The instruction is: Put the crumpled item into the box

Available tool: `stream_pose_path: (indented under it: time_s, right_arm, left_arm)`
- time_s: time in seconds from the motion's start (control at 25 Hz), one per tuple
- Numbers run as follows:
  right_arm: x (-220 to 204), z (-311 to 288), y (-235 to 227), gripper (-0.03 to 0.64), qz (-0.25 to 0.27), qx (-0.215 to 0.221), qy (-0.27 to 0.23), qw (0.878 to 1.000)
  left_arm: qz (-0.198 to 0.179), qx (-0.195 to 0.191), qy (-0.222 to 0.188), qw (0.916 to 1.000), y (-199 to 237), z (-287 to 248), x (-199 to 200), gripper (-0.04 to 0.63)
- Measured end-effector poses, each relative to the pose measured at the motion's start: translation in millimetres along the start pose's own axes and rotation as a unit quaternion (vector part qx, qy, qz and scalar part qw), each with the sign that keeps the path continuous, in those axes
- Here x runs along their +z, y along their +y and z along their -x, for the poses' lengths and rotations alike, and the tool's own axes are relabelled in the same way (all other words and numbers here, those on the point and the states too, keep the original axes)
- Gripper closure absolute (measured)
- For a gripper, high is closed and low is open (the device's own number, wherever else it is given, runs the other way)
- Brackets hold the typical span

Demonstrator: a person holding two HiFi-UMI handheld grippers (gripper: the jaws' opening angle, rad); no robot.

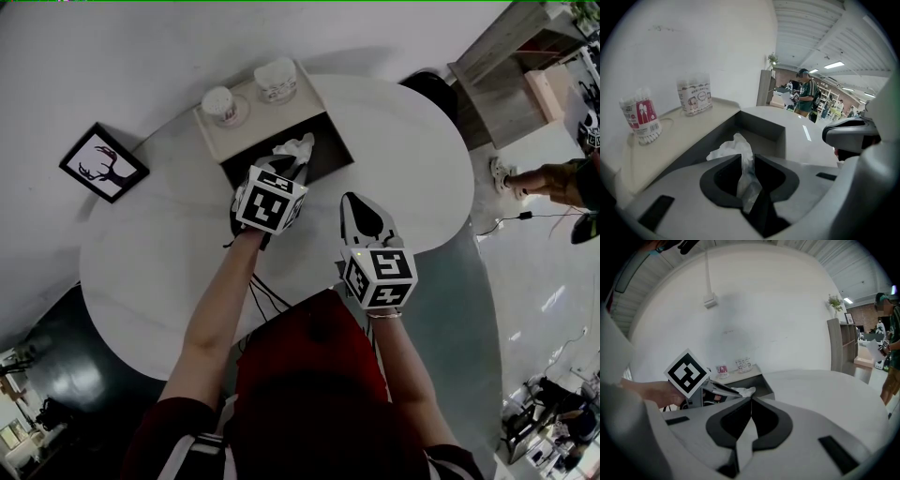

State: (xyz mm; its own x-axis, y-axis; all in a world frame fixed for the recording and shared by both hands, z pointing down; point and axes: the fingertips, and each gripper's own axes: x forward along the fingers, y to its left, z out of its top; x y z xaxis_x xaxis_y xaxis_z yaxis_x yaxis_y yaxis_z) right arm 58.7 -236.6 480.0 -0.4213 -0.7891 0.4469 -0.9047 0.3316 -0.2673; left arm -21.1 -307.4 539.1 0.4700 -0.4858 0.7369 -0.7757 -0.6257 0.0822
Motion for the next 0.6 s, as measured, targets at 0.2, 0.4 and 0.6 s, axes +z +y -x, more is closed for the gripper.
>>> stream_pose_path:
  time_s: [0.2, 0.4, 0.6]
  right_arm:
    - [1, 4, -1, 0.601, -0.002, -0.005, -0.003, 1.0]
    - [5, 9, 0, 0.601, -0.004, -0.011, -0.009, 1.0]
    - [11, 14, 1, 0.601, -0.005, -0.018, -0.019, 1.0]
  left_arm:
    - [0.009, -0.001, -0.003, 1.0, 0, 0, 1, 0.501]
    - [0.013, 0.009, -0.011, 0.9998, 3, 2, 4, 0.485]
    - [0.013, 0.027, -0.029, 0.9991, 7, 11, 11, 0.463]
